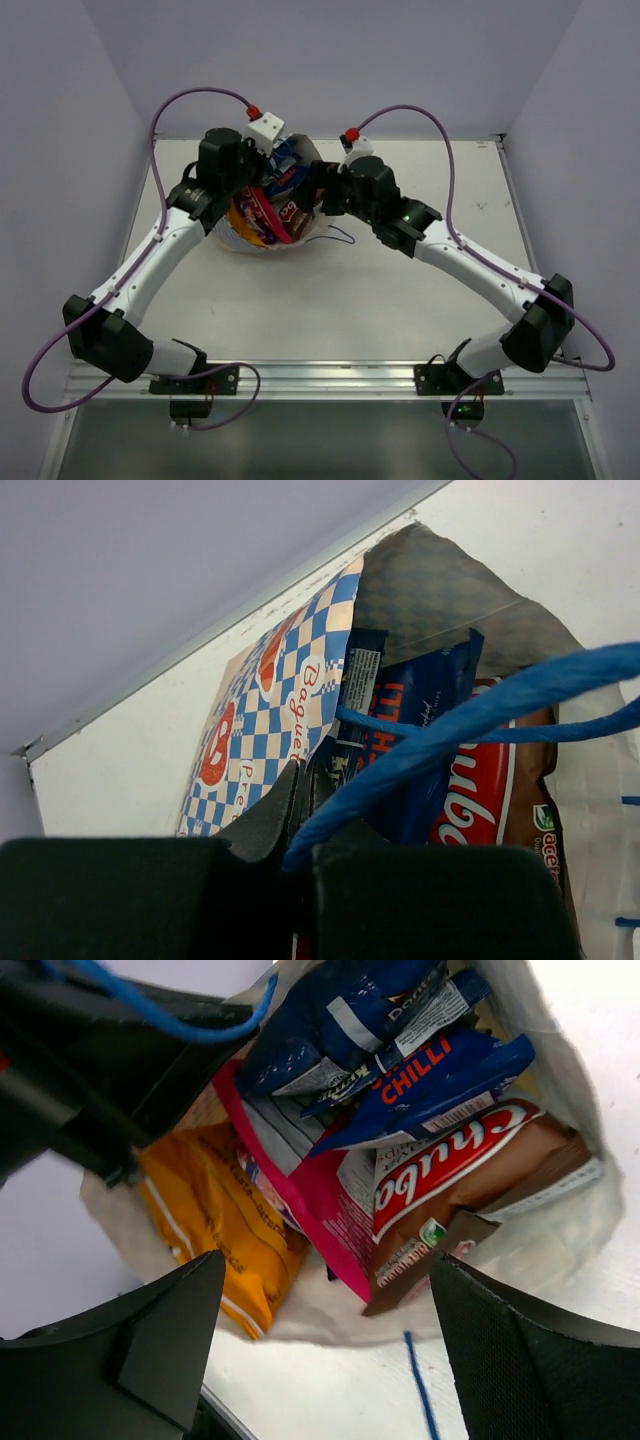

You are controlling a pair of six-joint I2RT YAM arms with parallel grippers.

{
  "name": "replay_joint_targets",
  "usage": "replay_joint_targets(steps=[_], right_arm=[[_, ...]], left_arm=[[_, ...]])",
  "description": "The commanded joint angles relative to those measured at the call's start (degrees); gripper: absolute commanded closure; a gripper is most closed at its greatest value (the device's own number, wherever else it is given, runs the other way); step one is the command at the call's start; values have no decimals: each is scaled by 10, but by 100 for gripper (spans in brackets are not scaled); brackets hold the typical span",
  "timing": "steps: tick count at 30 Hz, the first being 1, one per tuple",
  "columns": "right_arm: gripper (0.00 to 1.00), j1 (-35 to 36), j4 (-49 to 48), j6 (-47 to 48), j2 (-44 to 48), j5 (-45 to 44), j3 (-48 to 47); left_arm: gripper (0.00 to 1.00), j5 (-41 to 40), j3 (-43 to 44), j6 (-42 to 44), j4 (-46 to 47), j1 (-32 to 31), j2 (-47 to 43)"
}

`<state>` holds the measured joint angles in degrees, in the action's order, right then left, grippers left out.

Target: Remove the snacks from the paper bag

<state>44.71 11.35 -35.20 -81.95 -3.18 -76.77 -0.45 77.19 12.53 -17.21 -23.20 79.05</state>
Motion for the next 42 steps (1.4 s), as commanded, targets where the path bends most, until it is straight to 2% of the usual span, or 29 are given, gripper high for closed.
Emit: replay_joint_targets(steps=[1, 4, 11, 19, 28, 31, 32, 34, 35, 38, 42], right_arm=[[15, 13, -34, -91, -34, -78, -57], [15, 13, -13, -131, -72, -86, -85], [18, 13, -28, -203, -115, -111, -77], [19, 12, -26, -260, -162, -104, -80], [32, 6, -67, -277, -219, -111, -108], [47, 3, -77, -283, -233, -111, -104], [63, 3, -80, -283, -232, -108, -96], [79, 2, -99, -275, -221, -103, -83], [91, 2, -104, -270, -204, -97, -72], [100, 2, -128, -245, -171, -79, -55], [100, 2, -129, -199, -120, -54, -68]], left_arm=[[100, 7, -5, -23, 2, -24, -13], [100, -10, 0, -35, -5, -36, -20], [100, -41, 5, -52, -12, -39, -25], [100, -38, 9, -62, -17, -39, -27], [100, -29, 5, -68, -23, -39, -32], [100, -29, 2, -71, -23, -39, -34], [100, -32, 2, -71, -23, -39, -35], [100, -37, -3, -70, -22, -39, -37], [100, -44, -5, -70, -20, -39, -38], [100, -52, -11, -70, -17, -39, -39], [100, -54, -12, -71, -14, -39, -32]])
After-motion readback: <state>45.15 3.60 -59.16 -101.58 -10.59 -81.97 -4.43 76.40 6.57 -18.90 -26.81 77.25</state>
